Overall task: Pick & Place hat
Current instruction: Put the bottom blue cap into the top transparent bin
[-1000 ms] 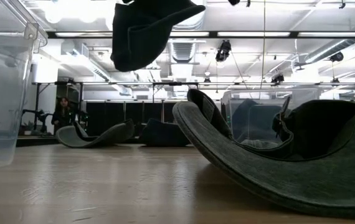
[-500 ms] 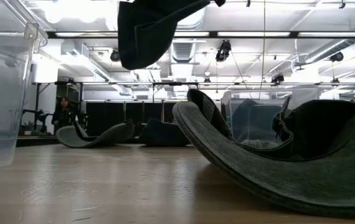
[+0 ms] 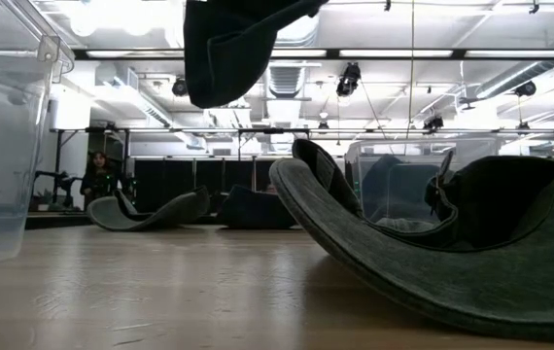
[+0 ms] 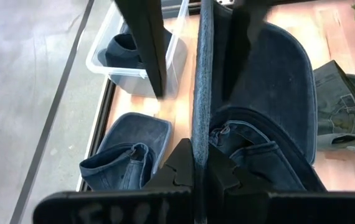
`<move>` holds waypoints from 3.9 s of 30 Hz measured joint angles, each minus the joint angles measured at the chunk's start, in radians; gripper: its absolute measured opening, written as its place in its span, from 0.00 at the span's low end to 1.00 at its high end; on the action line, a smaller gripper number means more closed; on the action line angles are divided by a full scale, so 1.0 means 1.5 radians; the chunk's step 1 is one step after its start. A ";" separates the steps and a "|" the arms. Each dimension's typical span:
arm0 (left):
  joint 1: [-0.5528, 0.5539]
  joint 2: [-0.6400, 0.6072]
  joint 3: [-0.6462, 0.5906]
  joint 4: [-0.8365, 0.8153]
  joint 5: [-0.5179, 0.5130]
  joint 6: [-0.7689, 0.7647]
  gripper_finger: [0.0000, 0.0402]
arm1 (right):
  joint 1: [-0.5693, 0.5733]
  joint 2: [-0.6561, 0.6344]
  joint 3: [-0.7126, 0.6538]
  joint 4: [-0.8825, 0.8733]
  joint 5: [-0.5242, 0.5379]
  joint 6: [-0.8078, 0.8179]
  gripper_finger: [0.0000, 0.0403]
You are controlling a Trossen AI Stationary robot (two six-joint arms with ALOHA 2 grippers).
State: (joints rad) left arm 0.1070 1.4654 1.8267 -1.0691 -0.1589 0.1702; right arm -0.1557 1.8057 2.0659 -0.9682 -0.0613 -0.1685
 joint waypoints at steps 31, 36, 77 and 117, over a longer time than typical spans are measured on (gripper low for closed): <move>0.000 -0.010 0.000 0.037 -0.058 0.017 0.17 | 0.001 0.048 0.103 -0.122 0.143 0.006 0.02; 0.000 -0.053 0.000 0.018 -0.232 -0.014 0.17 | 0.001 0.013 0.103 -0.143 0.314 0.004 0.02; 0.000 -0.226 -0.569 0.166 -0.295 -0.321 0.17 | 0.086 -0.437 0.080 -0.063 0.111 0.378 0.02; 0.000 -0.226 -0.566 0.231 -0.310 -0.251 0.17 | 0.088 -0.349 -0.140 -0.291 0.485 0.109 0.03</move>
State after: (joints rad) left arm 0.1070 1.1267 0.9775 -0.7219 -0.6239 -0.2058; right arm -0.0241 1.2818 1.8553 -1.4052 0.6665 -0.0056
